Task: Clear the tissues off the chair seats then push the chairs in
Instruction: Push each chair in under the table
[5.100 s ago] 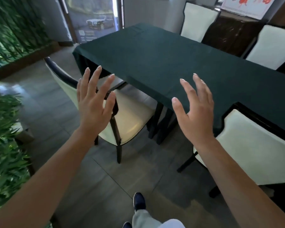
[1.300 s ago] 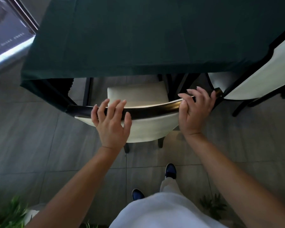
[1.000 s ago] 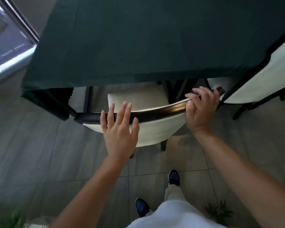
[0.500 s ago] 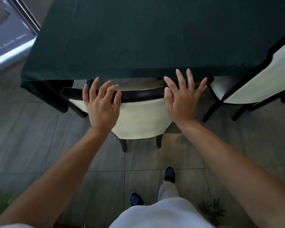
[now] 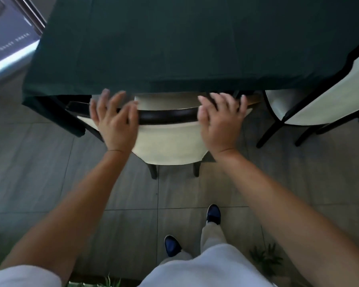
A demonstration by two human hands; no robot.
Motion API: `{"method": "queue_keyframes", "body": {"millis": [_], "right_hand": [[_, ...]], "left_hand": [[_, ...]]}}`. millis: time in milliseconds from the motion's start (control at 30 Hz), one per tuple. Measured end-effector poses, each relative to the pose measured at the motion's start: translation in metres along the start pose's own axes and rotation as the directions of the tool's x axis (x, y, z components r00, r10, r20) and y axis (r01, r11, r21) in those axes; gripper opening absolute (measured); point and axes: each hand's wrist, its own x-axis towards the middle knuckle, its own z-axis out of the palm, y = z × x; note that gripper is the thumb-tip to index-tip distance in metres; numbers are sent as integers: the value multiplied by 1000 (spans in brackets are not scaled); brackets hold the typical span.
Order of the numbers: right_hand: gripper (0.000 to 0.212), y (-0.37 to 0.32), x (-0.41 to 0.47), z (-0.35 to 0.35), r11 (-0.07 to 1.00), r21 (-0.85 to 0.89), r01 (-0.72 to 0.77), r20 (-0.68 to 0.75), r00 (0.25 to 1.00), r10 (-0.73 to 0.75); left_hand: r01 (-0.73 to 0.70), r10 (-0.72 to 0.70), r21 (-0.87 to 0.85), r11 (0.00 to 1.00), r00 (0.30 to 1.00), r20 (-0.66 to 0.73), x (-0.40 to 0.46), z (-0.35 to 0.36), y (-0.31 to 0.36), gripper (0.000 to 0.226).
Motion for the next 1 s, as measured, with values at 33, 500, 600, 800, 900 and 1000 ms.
{"method": "queue_keyframes", "body": {"millis": [33,500,600,800,900,1000], "right_hand": [[31,-16,-4,4,1000,-1,-4,3,1000,4],[43,11,42,21,999,36,17,-37,999,-16],[34,-24,57,34,990,-16,-141,-73,988,139],[29,-37,64,38,997,-54,-60,-20,998,59],[34,-16,64,37,998,22,53,-34,998,-52],[42,-1,81,36,988,49,143,-29,989,-142]], "left_hand": [[43,-43,6,999,999,14,2,-1,-13,31],[193,-193,-60,979,981,9,13,21,27,39],[217,-223,-91,972,973,-54,36,34,12,39],[166,-169,-83,983,985,-34,49,39,-8,35],[178,-180,-57,982,983,-38,37,36,2,35],[224,-226,-56,973,973,-35,50,41,14,35]]}}
